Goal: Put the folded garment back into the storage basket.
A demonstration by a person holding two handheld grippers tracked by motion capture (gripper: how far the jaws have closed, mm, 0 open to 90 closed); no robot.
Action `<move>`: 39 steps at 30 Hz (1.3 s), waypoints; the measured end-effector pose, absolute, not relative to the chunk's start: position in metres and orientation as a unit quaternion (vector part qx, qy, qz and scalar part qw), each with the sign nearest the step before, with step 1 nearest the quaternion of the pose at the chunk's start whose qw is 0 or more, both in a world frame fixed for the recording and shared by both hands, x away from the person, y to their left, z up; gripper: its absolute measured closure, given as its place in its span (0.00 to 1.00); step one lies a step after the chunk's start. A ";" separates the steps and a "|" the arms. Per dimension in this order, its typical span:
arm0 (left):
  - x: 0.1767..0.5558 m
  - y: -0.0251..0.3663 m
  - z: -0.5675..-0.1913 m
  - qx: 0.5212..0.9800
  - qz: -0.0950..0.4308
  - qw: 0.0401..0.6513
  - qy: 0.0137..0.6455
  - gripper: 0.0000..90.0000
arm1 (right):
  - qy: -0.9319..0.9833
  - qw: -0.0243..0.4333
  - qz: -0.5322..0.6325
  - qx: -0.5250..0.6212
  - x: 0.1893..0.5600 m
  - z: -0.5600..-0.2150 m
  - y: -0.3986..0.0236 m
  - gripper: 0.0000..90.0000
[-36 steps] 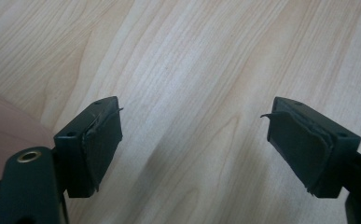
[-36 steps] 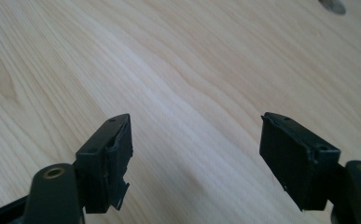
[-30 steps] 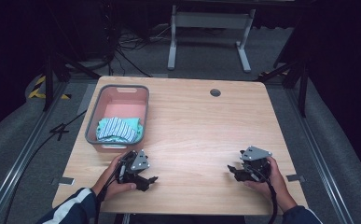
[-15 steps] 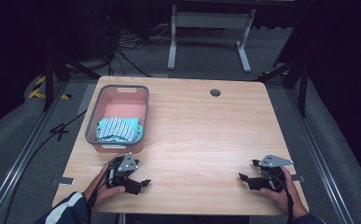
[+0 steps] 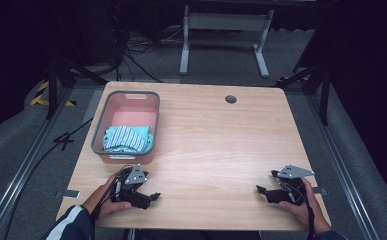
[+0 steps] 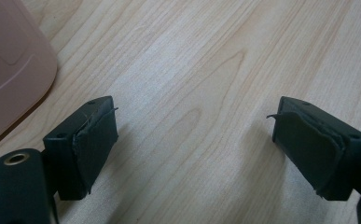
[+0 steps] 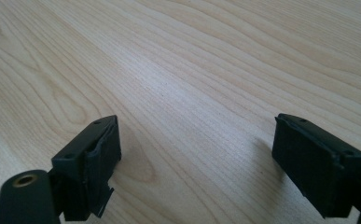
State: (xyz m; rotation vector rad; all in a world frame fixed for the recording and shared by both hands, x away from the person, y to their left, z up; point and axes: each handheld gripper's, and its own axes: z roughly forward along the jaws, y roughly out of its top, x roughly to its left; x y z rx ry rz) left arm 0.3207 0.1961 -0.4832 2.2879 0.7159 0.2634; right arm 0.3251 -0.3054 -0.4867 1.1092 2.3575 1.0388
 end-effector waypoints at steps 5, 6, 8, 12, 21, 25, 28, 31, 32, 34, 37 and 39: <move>0.321 0.196 -0.483 0.886 0.102 0.357 0.277 0.16 | 0.829 0.168 0.365 0.390 0.326 -0.487 -0.306 0.18; 0.321 0.196 -0.483 0.886 0.102 0.357 0.277 0.16 | 0.829 0.168 0.365 0.389 0.326 -0.487 -0.306 0.18; 0.321 0.196 -0.483 0.887 0.101 0.356 0.277 0.15 | 0.829 0.168 0.365 0.389 0.326 -0.487 -0.306 0.18; 0.321 0.196 -0.483 0.886 0.101 0.358 0.277 0.15 | 0.829 0.168 0.365 0.389 0.326 -0.487 -0.306 0.18; 0.322 0.196 -0.483 0.887 0.100 0.357 0.275 0.14 | 0.829 0.168 0.365 0.389 0.326 -0.487 -0.306 0.18; 0.322 0.195 -0.483 0.887 0.099 0.358 0.276 0.14 | 0.829 0.168 0.365 0.389 0.326 -0.487 -0.306 0.18; 0.323 0.195 -0.483 0.887 0.099 0.357 0.275 0.14 | 0.829 0.167 0.365 0.389 0.326 -0.487 -0.306 0.17; 0.323 0.195 -0.483 0.888 0.100 0.355 0.273 0.13 | 0.830 0.167 0.365 0.388 0.326 -0.487 -0.306 0.17; 0.323 0.195 -0.483 0.889 0.099 0.355 0.272 0.13 | 0.830 0.167 0.365 0.388 0.326 -0.487 -0.306 0.17; 0.323 0.195 -0.483 0.889 0.099 0.354 0.272 0.13 | 0.830 0.167 0.365 0.388 0.326 -0.487 -0.306 0.17; 0.324 0.195 -0.483 0.889 0.097 0.356 0.271 0.13 | 0.830 0.167 0.365 0.388 0.326 -0.487 -0.306 0.18; 0.324 0.194 -0.483 0.889 0.097 0.355 0.271 0.12 | 0.830 0.167 0.365 0.388 0.326 -0.487 -0.306 0.18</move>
